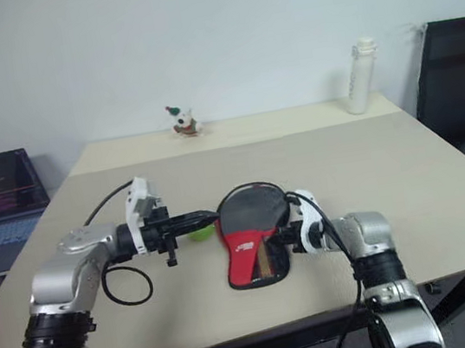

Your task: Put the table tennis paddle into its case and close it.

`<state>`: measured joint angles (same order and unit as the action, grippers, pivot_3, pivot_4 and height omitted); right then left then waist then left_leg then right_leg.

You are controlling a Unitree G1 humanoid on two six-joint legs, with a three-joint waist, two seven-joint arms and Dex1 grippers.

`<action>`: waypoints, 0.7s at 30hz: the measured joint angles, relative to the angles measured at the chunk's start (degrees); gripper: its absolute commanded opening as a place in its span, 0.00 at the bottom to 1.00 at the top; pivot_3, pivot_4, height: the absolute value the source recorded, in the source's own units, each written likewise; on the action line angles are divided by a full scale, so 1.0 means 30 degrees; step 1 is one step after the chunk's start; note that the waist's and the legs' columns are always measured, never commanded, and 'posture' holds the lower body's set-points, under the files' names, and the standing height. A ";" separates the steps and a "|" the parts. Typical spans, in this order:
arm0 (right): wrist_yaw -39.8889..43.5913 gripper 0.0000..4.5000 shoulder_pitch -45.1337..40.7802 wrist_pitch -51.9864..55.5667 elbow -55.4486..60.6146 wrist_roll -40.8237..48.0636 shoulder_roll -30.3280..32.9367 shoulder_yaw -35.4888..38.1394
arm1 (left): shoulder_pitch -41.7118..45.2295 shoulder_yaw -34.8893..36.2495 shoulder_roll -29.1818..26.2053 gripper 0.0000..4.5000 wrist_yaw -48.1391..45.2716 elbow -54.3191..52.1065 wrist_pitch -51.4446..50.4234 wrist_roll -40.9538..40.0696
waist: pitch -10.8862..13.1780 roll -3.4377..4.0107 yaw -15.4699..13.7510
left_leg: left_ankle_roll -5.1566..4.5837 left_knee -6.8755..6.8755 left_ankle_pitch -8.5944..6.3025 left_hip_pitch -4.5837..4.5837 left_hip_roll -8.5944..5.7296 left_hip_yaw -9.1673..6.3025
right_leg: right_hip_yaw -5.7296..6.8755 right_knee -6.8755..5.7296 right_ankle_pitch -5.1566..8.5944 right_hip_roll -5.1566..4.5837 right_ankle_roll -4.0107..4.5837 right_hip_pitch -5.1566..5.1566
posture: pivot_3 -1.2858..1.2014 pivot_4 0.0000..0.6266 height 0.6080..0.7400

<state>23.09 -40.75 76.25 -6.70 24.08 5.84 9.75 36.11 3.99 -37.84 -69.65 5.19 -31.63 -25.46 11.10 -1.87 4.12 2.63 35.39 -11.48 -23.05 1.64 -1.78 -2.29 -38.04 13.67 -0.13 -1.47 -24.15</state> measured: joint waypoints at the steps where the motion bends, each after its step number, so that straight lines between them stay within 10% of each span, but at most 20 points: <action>1: -0.0266 0.00 0.0492 0.0832 0.1070 0.0174 0.0101 0.0260 | -0.0084 -0.0036 -0.0020 0.00 -0.0047 -0.0183 -0.0154 -0.0133 | 0.0001 0.0000 -0.0074 | 0.0000 0.0000 0.0000 0.0000 -0.0002 0.0002 | -0.0003 0.0000 0.0000 0.0000 0.0000 -0.0001 | 0.52 0.24 1.00; 21: -0.1945 0.00 0.3602 0.5270 0.7489 0.2887 0.2348 0.2304 | -0.1325 -0.0482 -0.0377 0.00 -0.0206 -0.1819 -0.1374 -0.0918 | 0.0003 -0.0005 -0.0279 | -0.0006 0.0000 -0.0004 0.0015 0.0002 0.0044 | -0.0028 0.0019 0.0002 0.0007 0.0001 0.0002 | 0.52 0.24 1.00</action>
<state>17.26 -29.95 92.06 15.77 32.74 12.89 16.67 32.14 2.54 -38.97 -70.27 -0.27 -35.75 -28.21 11.11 -1.88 3.28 2.61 35.39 -11.49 -23.00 1.64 -1.65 -2.37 -37.98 13.68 -0.11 -1.47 -24.15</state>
